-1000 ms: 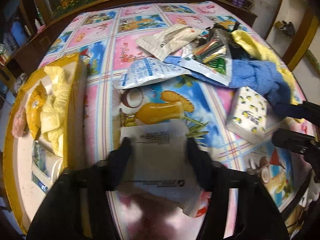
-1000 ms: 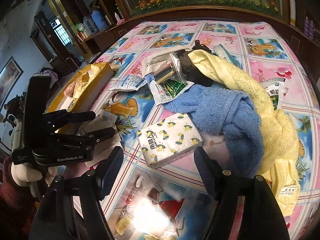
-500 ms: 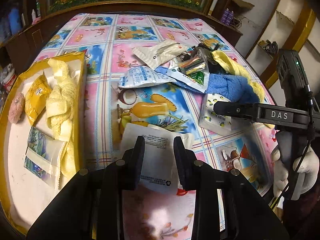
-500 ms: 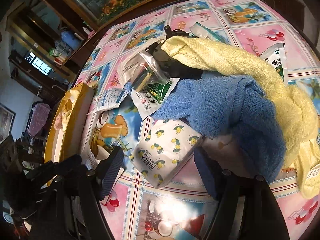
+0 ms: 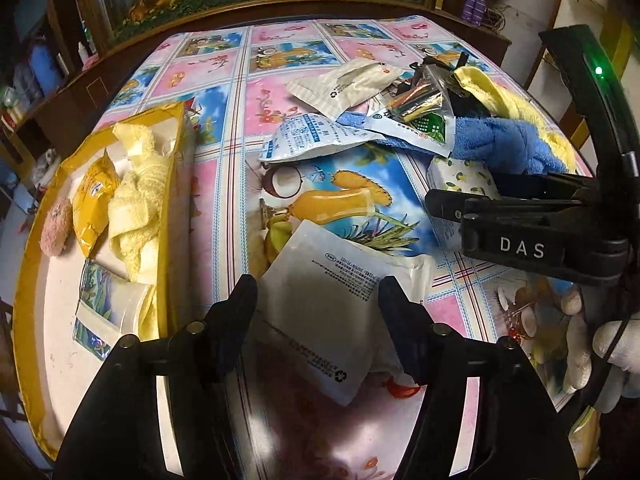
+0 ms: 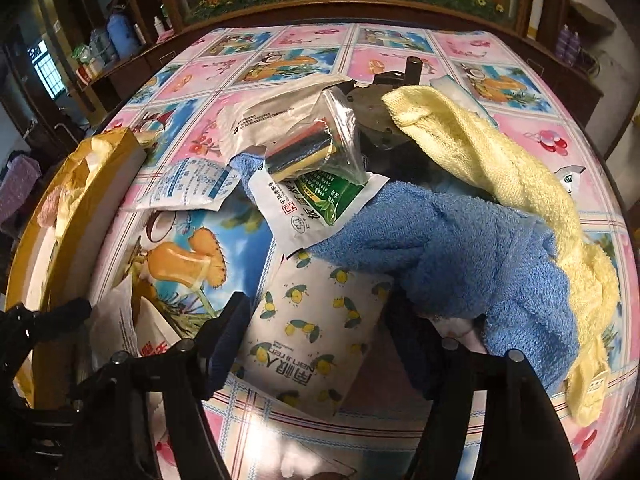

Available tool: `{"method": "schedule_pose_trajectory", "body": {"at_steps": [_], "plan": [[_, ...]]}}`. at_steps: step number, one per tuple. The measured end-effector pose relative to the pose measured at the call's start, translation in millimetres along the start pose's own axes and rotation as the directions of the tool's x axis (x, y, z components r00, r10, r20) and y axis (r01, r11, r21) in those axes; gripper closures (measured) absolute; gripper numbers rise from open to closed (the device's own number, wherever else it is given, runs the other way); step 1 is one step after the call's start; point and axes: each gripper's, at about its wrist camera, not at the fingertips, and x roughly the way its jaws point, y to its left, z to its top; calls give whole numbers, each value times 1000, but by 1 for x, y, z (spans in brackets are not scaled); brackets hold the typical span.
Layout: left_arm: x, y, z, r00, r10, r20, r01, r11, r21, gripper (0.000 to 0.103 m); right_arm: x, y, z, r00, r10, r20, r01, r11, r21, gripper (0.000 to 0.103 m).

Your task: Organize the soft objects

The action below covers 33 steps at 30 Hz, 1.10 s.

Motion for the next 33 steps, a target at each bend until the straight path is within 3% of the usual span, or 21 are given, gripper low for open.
{"method": "schedule_pose_trajectory", "body": {"at_steps": [1, 2, 3, 5, 9, 14, 16, 18, 22, 25, 29, 32, 33], "plan": [[1, -3, 0, 1000, 0, 8, 0, 1000, 19, 40, -2, -1, -2, 1000, 8, 4, -8, 1000, -10, 40], [1, -5, -1, 1000, -5, 13, 5, 999, 34, 48, -4, -4, -4, 1000, 17, 5, -17, 1000, -15, 45], [-1, -7, -2, 999, -34, 23, 33, 998, 51, 67, -6, -5, -6, 1000, 26, 6, -26, 1000, -17, 47], [-6, -11, -2, 997, -69, 31, 67, 995, 75, 92, -10, -9, -10, 999, 48, 9, -48, 999, -20, 49], [-13, -10, -5, 993, -111, 27, 109, 992, 67, 95, -16, -19, -19, 994, 103, 20, -103, 995, -10, 51], [-29, 14, -4, 979, -199, 51, 202, 977, -62, 92, -24, -30, -30, 988, 154, 26, -154, 988, 18, 51], [-29, 21, -2, 986, -163, 47, 167, 981, -102, 76, -27, -35, -34, 985, 169, 29, -170, 985, 25, 51], [-25, 24, 2, 992, -121, 26, 123, 985, -121, 45, -28, -37, -36, 983, 179, 34, -180, 983, 33, 51], [-3, 14, 7, 997, -63, -50, 58, 994, -98, 44, -29, -39, -38, 979, 198, 46, -200, 979, 47, 50], [4, -5, 7, 999, 1, -42, -1, 1000, -22, 33, -29, -40, -39, 976, 208, 55, -211, 976, 46, 50], [8, -23, 3, 999, -21, -49, 23, 999, 49, 34, -30, -43, -42, 971, 228, 70, -232, 971, 50, 50], [-2, -30, -3, 996, -92, -18, 93, 990, 102, 65, -31, -44, -44, 967, 238, 84, -242, 969, 41, 50], [-7, -31, -5, 994, -108, -9, 108, 988, 110, 84, -31, -44, -45, 966, 240, 91, -244, 969, 33, 50]]}}
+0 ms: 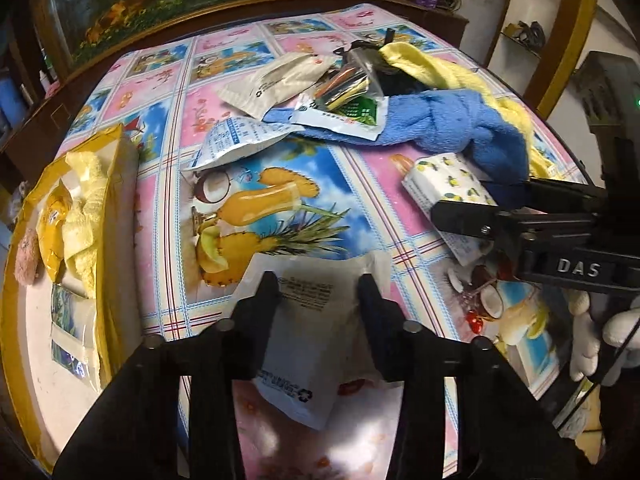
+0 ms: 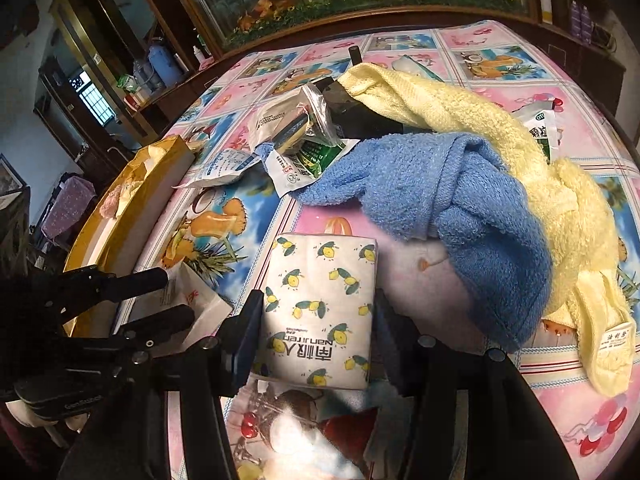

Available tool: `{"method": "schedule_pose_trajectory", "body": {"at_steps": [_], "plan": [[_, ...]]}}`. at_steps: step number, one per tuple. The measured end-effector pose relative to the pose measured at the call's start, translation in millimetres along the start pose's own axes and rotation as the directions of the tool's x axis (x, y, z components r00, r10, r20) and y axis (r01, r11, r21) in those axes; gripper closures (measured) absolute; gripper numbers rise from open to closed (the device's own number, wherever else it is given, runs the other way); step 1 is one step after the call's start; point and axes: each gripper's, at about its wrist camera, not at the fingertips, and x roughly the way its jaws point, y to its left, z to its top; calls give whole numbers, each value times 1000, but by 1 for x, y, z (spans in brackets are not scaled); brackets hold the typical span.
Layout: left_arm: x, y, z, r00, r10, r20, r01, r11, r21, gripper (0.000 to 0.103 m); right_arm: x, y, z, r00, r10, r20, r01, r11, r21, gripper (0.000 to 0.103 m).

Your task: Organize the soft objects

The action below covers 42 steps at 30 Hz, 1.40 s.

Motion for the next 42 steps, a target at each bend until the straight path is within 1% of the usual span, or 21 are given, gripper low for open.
{"method": "schedule_pose_trajectory", "body": {"at_steps": [1, 5, 7, 8, 10, 11, 12, 18, 20, 22, 24, 28, 30, 31, 32, 34, 35, 36, 37, 39, 42], "plan": [[-3, -1, -1, 1000, -24, 0, 24, 1000, -1, 90, 0, 0, -1, 1000, 1, 5, -1, 1000, -7, 50], [-17, 3, -7, 999, -40, 11, 40, 999, -15, 90, 0, 2, -2, 1000, -6, 10, 6, 1000, -20, 50], [-29, 9, -12, 996, -84, 41, 85, 996, -34, 90, 0, 1, -2, 1000, -3, 13, 3, 1000, -23, 50], [-36, 12, -14, 994, -94, 55, 96, 995, -37, 84, 0, 0, -2, 1000, 6, 16, -6, 1000, -21, 50], [-43, 12, -19, 996, -71, 63, 72, 997, -17, 64, 0, -4, -2, 999, 29, 25, -29, 1000, -13, 50], [-44, 12, -21, 997, -43, 65, 43, 999, -2, 46, 0, -5, -3, 999, 37, 27, -37, 999, -8, 50], [-43, 12, -23, 998, -12, 63, 11, 1000, 12, 38, -1, -6, -3, 999, 44, 28, -44, 999, -3, 50], [-21, 27, -28, 997, 78, -9, -78, 997, -13, 38, -2, -9, -3, 998, 63, 32, -64, 998, 10, 50], [-11, 28, -28, 992, 125, -33, -126, 992, -15, 38, -2, -9, -3, 998, 62, 31, -62, 998, 9, 50], [-3, 21, -28, 979, 199, -39, -199, 980, 23, 37, -2, -8, -4, 998, 62, 31, -62, 998, 8, 50], [-1, 15, -28, 973, 232, -7, -232, 971, 54, 26, -3, -9, -4, 997, 67, 32, -67, 998, 11, 50], [0, 21, -32, 981, 192, 15, -192, 981, 26, 24, -4, -12, -4, 996, 85, 32, -86, 996, 17, 50], [-2, 20, -39, 984, 171, 46, -173, 984, 46, 24, -4, -11, -4, 996, 83, 26, -83, 997, 2, 50], [-4, 18, -42, 988, 149, 50, -151, 987, 55, 24, -4, -10, -3, 997, 74, 21, -74, 997, -12, 50], [-7, 17, -46, 991, 119, 57, -122, 991, 53, 39, -3, -6, -4, 998, 55, 15, -55, 998, -37, 50], [-12, 11, -51, 982, 172, 83, -178, 981, 72, 67, -1, 5, -4, 1000, -2, 6, 2, 996, -92, 50], [-14, 10, -53, 988, 134, 82, -140, 988, 69, 97, 0, 8, -4, 1000, -26, 3, 26, 994, -110, 50], [-16, 13, -54, 995, 68, 70, -71, 997, 39, 100, 2, 13, -4, 999, -52, -2, 51, 990, -130, 51], [-18, 14, -55, 997, 48, 68, -50, 998, 29, 100, 3, 17, -3, 998, -62, -13, 60, 988, -140, 52], [-23, 11, -57, 995, 43, 90, -46, 999, 26, 100, 4, 21, -2, 999, -30, -37, 25, 992, -127, 54], [-37, 19, -58, 992, -13, 123, 18, 999, -36, 100, 1, 32, -4, 999, -18, -39, 13, 992, -124, 54]]}}
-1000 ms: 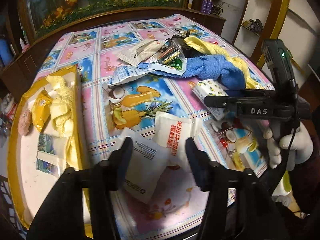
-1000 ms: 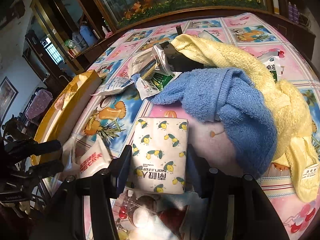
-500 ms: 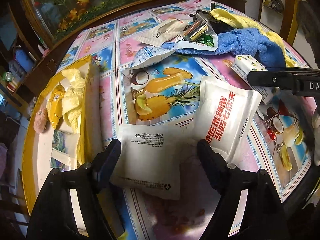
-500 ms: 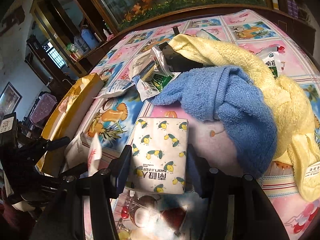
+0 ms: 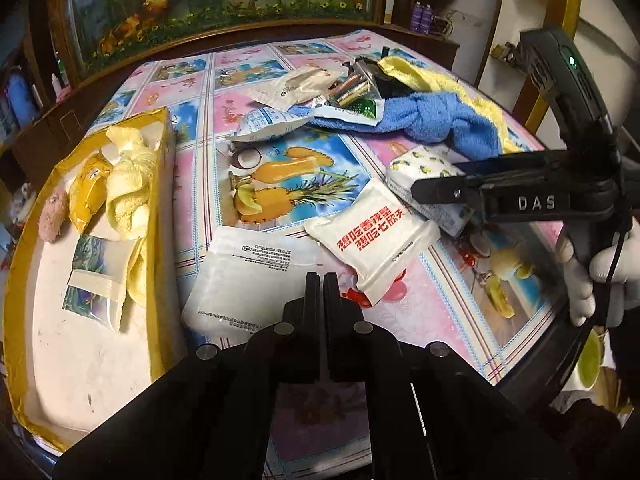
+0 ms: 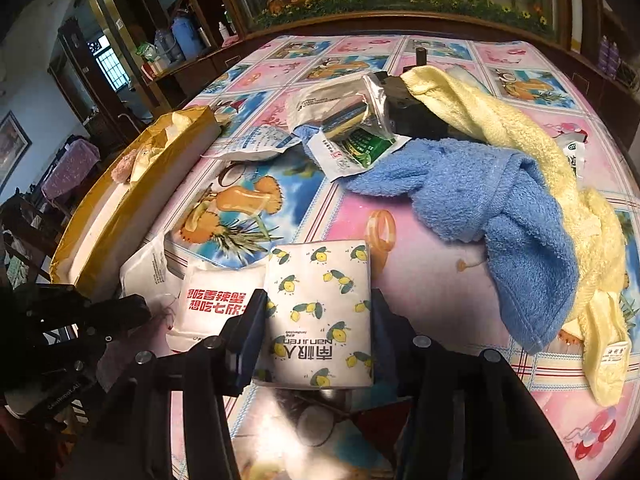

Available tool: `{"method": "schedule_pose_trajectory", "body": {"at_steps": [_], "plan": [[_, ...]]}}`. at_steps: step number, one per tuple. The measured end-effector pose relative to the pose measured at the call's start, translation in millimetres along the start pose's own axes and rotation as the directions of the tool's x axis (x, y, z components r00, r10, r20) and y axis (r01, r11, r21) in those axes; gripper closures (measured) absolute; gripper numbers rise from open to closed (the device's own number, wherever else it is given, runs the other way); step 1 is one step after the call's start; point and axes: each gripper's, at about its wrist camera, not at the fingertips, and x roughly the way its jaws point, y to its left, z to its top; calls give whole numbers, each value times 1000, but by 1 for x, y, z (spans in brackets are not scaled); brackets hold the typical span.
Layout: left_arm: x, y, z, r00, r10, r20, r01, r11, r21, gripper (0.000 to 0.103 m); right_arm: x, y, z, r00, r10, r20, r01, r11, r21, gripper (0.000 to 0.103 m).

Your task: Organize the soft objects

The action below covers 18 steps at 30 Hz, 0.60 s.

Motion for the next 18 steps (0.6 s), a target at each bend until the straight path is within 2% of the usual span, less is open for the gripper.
{"method": "schedule_pose_trajectory", "body": {"at_steps": [3, 5, 8, 10, 11, 12, 14, 16, 18], "plan": [[-18, 8, -1, 999, -28, 41, 29, 999, -27, 100, -8, 8, -4, 1000, -4, 12, 4, 1000, -14, 54], [-26, 9, -3, 999, -13, 47, 14, 1000, -15, 100, -14, 8, -6, 1000, -19, 25, 19, 1000, -11, 54], [-31, 10, -2, 998, -34, 47, 35, 999, -17, 100, -18, 1, -9, 1000, -9, 30, 8, 1000, 19, 54], [-29, 5, 4, 996, -70, 48, 70, 998, -4, 93, -18, -4, -10, 1000, -6, 27, 5, 999, 39, 54], [-26, 0, 8, 995, -93, 38, 93, 996, 9, 81, -18, -7, -11, 1000, -1, 25, 0, 999, 50, 54], [-21, -7, 12, 993, -114, 27, 113, 993, 38, 62, -19, -9, -12, 1000, 5, 24, -7, 998, 60, 54], [-10, -25, 21, 994, -108, 16, 105, 984, 147, 42, -21, -12, -16, 1000, 13, 23, -14, 997, 72, 54], [6, -40, 30, 1000, -31, 3, 29, 964, 265, 42, -23, -17, -20, 999, 29, 18, -30, 996, 86, 54], [23, -51, 35, 999, 19, -27, -8, 934, 357, 42, -27, -20, -25, 999, 51, 15, -52, 994, 97, 54]]}}
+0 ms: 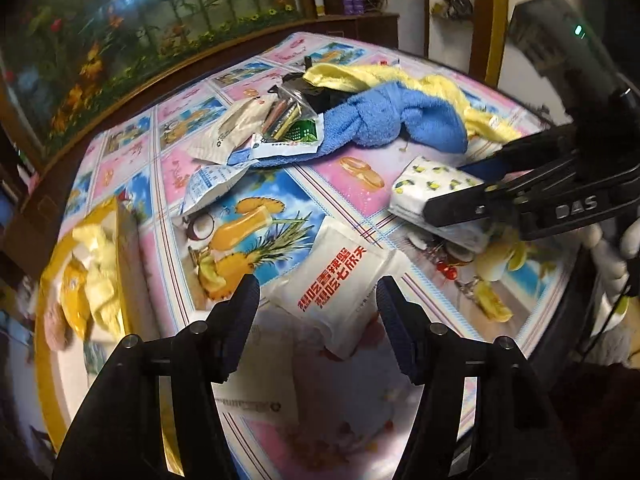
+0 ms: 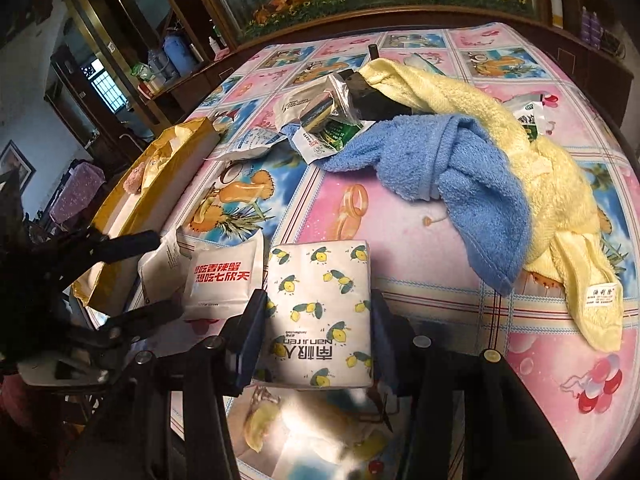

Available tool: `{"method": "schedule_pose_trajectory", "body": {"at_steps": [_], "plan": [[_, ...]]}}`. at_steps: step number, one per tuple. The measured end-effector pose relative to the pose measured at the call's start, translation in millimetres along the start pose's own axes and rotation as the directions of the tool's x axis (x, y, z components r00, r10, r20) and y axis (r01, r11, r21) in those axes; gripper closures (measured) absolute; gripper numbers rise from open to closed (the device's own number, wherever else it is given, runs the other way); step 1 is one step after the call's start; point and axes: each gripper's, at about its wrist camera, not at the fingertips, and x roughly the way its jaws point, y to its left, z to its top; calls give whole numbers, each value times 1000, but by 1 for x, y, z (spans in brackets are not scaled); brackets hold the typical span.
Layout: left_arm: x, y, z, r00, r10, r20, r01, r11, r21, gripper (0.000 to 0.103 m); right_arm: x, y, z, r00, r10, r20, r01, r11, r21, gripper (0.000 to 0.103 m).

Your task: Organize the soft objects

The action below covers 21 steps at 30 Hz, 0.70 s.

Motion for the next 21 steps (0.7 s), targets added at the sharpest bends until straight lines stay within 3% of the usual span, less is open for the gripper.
{"method": "schedule_pose_trajectory", "body": {"at_steps": [3, 4, 5, 6, 9, 10, 11, 12, 13, 17, 21], "plan": [[26, -12, 3, 997, 1, -71, 7, 993, 119, 40, -4, -7, -5, 1000, 23, -10, -23, 1000, 16, 54], [24, -13, 5, 999, -7, -34, 11, 991, 135, 35, -4, -10, -6, 999, 29, -13, -29, 999, 23, 54], [26, -14, 7, 999, -9, -51, 17, 988, 154, 28, -4, -12, -7, 999, 36, -16, -35, 999, 31, 54], [27, -14, 9, 998, -15, -54, 23, 988, 151, 23, -3, -14, -7, 999, 44, -19, -43, 998, 39, 53], [32, -5, 13, 989, -127, -79, 134, 988, 81, 23, -1, -19, -7, 998, 64, -25, -63, 997, 46, 53], [34, -2, 14, 988, -133, -82, 137, 989, 56, 24, 0, -19, -6, 997, 72, -31, -70, 996, 49, 53], [33, -2, 15, 989, -123, -77, 127, 991, 48, 34, 1, -19, -6, 997, 78, -28, -77, 996, 47, 53], [31, 0, 16, 991, -112, -73, 115, 993, 38, 57, 1, -19, -5, 996, 85, -28, -83, 996, 45, 53], [29, 1, 18, 994, -86, -74, 89, 996, 32, 65, 1, -19, -5, 995, 91, -28, -90, 995, 44, 54], [26, 6, 20, 990, -123, -69, 122, 992, -26, 94, 0, -18, -6, 995, 98, -29, -97, 995, 39, 54], [25, 3, 18, 990, -131, -52, 128, 990, -58, 99, -5, -14, -5, 996, 92, -15, -92, 995, 35, 54]]}}
